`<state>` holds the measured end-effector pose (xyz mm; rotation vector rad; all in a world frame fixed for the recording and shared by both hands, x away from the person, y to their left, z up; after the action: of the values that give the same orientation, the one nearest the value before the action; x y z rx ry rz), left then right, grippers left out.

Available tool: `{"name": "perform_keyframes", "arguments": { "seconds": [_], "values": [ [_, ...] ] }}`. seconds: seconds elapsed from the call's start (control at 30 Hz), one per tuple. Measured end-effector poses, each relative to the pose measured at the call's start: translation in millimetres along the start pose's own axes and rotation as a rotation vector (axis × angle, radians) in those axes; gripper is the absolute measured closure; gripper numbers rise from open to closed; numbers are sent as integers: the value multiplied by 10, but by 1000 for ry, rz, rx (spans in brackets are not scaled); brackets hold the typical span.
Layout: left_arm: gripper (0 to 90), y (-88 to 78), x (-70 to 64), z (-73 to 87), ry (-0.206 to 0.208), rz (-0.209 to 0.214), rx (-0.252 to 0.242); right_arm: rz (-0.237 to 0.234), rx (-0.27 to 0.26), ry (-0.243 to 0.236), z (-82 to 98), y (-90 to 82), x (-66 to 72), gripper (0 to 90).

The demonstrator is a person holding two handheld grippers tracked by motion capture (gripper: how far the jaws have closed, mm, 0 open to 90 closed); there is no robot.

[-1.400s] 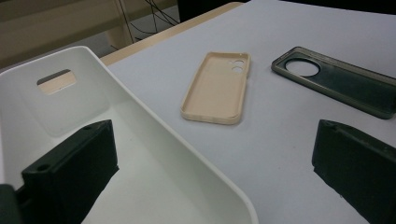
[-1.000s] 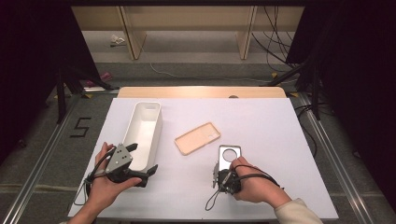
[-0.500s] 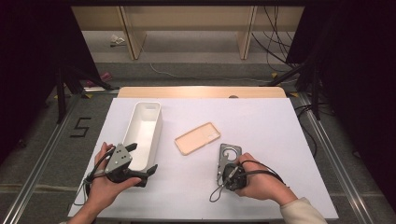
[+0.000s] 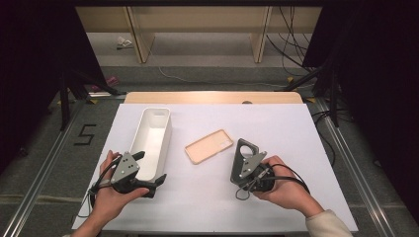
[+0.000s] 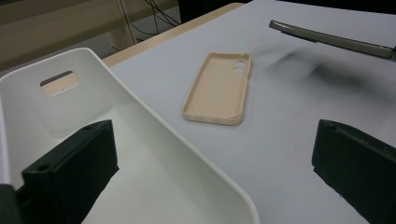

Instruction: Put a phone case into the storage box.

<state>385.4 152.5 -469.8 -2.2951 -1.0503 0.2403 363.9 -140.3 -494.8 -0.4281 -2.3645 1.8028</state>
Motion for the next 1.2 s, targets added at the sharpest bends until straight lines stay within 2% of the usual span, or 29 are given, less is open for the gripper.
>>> {"name": "perform_keyframes", "arguments": {
  "seconds": [0.13,0.23,0.37,0.63,0.7,0.8,0.97,1.07,1.2],
  "values": [
    [0,1,1,-1,-3,-1,-2,0,-47,9,4,-9,-21,895],
    [0,-2,4,-1,-3,-2,-3,-3,-105,4,-14,-7,-36,894],
    [0,-13,9,-4,-2,-5,-4,25,-176,-3,-58,-22,-51,894],
    [3,-16,-2,-32,-14,7,-3,32,-279,-4,-135,-62,-70,894],
    [6,-28,-17,-75,-14,6,-6,27,-282,-5,-141,-63,-66,894],
    [7,-27,-63,-162,-24,27,-1,37,-294,-8,-160,-67,-69,895],
    [15,61,-142,-333,-9,66,43,47,-310,-20,-195,-92,-43,894],
    [24,119,-187,-487,4,88,55,46,-322,-28,-215,-107,-28,894],
    [40,195,-211,-724,16,89,55,40,-314,-39,-223,-94,-2,894]
  ]
}}
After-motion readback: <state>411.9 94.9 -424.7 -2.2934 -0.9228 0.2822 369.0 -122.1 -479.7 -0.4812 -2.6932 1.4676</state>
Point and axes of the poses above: each handheld gripper's, and its own axes: y roughly forward along the jaws, z roughly out of its underside, x roughly to its left, the point moved 9 cm from there along y, roughly forward along the jaws, and after that the axes turned 12 degrees about x, right-handed, at the moved point
